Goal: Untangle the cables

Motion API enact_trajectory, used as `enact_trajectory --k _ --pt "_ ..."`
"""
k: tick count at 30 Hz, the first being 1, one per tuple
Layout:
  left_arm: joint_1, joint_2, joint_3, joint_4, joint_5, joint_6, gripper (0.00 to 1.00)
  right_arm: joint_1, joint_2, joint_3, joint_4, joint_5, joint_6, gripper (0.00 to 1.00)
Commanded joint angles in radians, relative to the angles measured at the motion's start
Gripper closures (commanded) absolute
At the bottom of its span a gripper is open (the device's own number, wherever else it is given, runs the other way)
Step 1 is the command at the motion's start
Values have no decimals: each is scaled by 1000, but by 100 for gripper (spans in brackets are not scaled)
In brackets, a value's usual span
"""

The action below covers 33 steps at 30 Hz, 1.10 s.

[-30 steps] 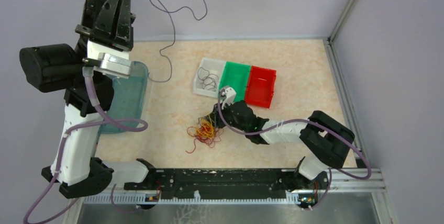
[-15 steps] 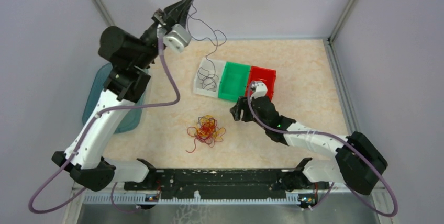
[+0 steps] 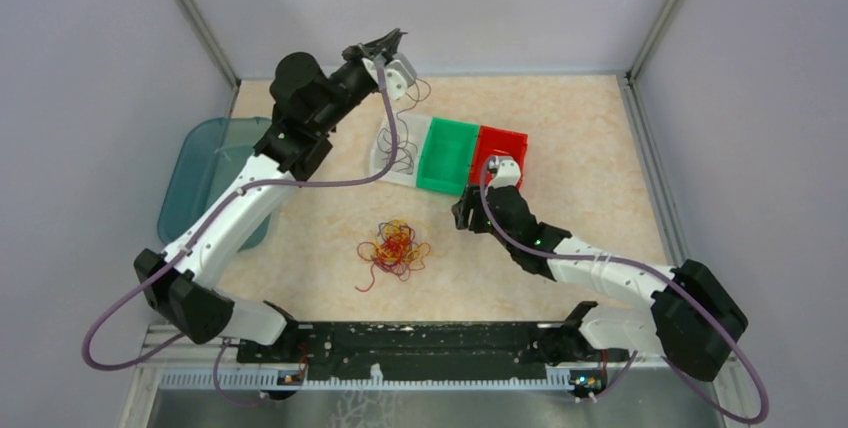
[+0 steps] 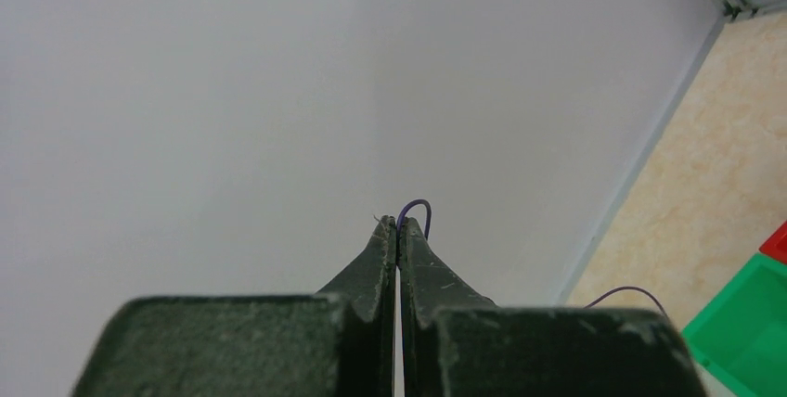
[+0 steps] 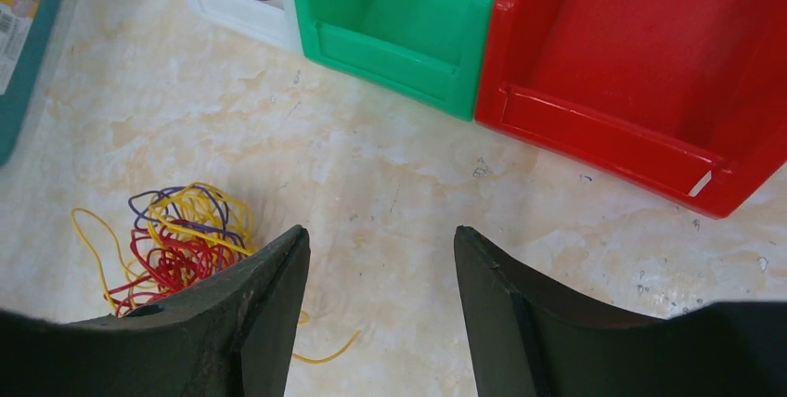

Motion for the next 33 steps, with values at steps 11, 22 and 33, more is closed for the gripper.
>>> enact_trajectory --k 11,22,33 --pt "53 161 -121 125 -82 101 100 1 -120 0 44 65 13 41" --pt "78 238 -158 211 -125 214 100 1 -150 -8 59 75 5 41" --pt "76 255 -176 36 -71 213 100 2 -126 11 57 74 15 41"
